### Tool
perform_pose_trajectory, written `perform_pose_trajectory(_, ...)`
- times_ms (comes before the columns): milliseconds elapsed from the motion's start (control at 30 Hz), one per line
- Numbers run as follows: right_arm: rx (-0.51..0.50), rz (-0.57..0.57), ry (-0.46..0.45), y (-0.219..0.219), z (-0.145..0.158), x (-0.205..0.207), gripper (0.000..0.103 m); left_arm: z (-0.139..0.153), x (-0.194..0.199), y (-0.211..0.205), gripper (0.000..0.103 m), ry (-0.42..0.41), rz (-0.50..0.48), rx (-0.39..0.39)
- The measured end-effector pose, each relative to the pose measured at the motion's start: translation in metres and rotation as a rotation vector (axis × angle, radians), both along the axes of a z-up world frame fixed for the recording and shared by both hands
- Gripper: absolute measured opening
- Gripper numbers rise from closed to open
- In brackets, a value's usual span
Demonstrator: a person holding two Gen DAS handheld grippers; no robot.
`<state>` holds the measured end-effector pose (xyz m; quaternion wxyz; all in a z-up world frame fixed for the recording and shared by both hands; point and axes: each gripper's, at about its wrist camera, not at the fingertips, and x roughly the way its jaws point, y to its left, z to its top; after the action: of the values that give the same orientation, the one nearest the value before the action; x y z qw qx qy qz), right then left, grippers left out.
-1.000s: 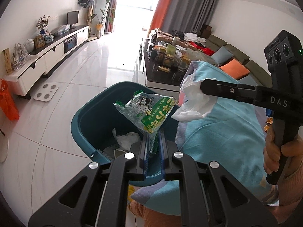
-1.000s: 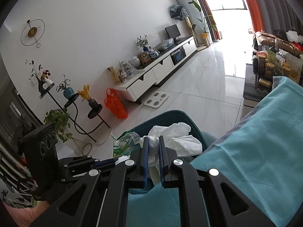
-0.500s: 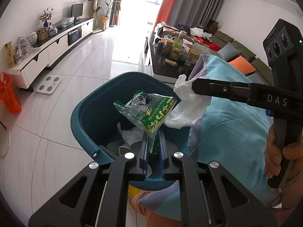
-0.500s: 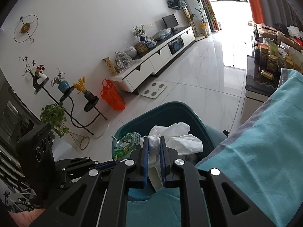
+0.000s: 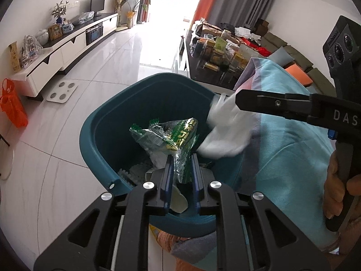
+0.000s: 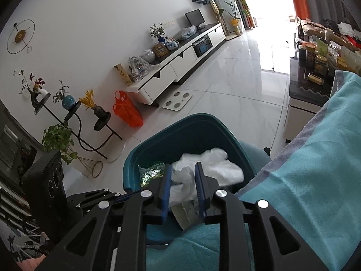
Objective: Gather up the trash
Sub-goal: 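Carry the wrapper and tissue over the teal bin and open both tools, then move both open tools back over the table toward the remaining trash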
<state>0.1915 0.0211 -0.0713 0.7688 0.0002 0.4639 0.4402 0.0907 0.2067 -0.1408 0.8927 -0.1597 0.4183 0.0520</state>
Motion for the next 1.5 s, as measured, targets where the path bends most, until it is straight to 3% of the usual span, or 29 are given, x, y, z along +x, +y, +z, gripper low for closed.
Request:
perform_pose_trajectory(233,0.004,-0.012,0.000,-0.001,0.001,-0.005,0.026,-0.007,0.004,0.004,0.030,-0.002,0.011,-0.019)
perform_pose_trajectory(433,0.020,-0.020,-0.005,-0.014,0.006,-0.007,0.026,-0.012,0.005,0.009,0.032,-0.007,0.027,-0.039)
perform_pose_trajectory(700,0.058,-0.036,-0.069,-0.054,0.029,-0.023,0.031,0.022,-0.018,-0.014,0.047,-0.124,-0.024,0.003)
perform_pose_trajectory(1000,0.080,-0.127,-0.176,-0.130,0.058,-0.051,0.033,0.063,-0.027,-0.087,0.058,-0.261,-0.244,-0.021)
perform_pose_trajectory(1300,0.037,-0.324,-0.252,-0.230,0.064,-0.072,0.038,0.059,-0.011,-0.186,0.059,-0.239,-0.486,-0.091)
perform_pose_trajectory(1500,-0.002,-0.479,-0.242,-0.297,0.052,-0.085,0.038,0.048,-0.002,-0.258,0.059,-0.185,-0.649,-0.106)
